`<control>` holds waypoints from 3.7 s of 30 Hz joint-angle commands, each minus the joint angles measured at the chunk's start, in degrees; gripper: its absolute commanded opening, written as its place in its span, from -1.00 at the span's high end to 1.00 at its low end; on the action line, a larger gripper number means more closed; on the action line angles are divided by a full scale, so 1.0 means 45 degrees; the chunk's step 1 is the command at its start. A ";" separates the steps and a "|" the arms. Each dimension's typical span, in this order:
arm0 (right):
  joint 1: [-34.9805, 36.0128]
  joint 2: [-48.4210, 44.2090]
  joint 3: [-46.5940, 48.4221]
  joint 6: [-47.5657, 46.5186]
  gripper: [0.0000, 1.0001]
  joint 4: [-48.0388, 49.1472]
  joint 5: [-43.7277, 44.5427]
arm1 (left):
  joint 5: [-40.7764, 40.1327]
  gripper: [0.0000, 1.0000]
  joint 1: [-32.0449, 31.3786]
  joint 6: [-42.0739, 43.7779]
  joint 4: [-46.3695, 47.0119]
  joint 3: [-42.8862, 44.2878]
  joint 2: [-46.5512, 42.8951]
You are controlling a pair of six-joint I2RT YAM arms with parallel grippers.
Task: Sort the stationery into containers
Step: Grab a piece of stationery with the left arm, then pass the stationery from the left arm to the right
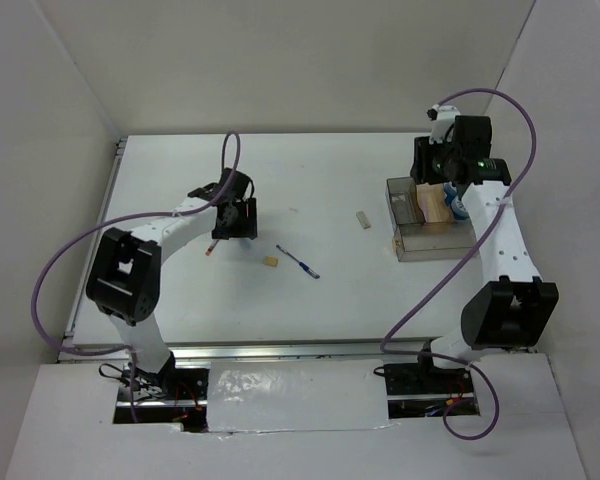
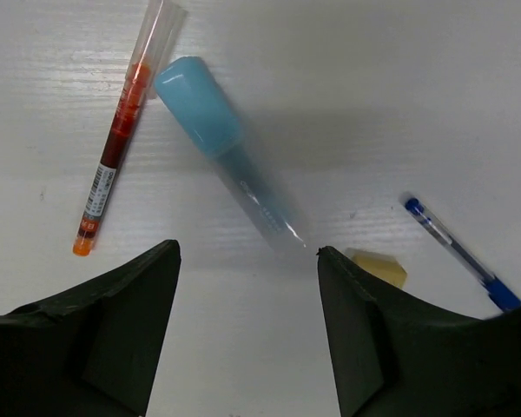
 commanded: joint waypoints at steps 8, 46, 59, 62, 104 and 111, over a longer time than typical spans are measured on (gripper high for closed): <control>0.0301 -0.0911 -0.0345 0.0186 0.00 -0.0725 -0.0548 | -0.0165 -0.44 0.0113 -0.0914 0.0315 0.0932 0.1809; 0.2583 -0.5536 -0.4132 -0.5041 -0.01 0.0545 -0.2442 | 0.1554 0.67 0.0269 -0.0269 0.1761 0.2417 0.4155; 0.9003 -0.6557 -0.6008 -1.0822 0.01 0.1481 -0.1604 | 0.9316 1.00 0.0231 -0.1714 0.1566 0.2416 0.0717; 1.0161 -0.6479 -0.6749 -1.2365 0.03 0.2300 -0.1369 | 1.0710 1.00 -0.0062 -0.2104 0.1973 0.2144 0.0522; 1.1395 -0.4308 -0.8684 -1.6632 0.82 0.4588 -0.0841 | 1.3431 0.07 -0.1841 -0.2301 0.2250 0.0912 -0.0221; 1.1551 -0.6300 -0.9212 -1.5677 0.99 0.4432 -0.0453 | 1.2220 -0.79 -0.0476 -0.1250 0.0748 0.3032 -0.0222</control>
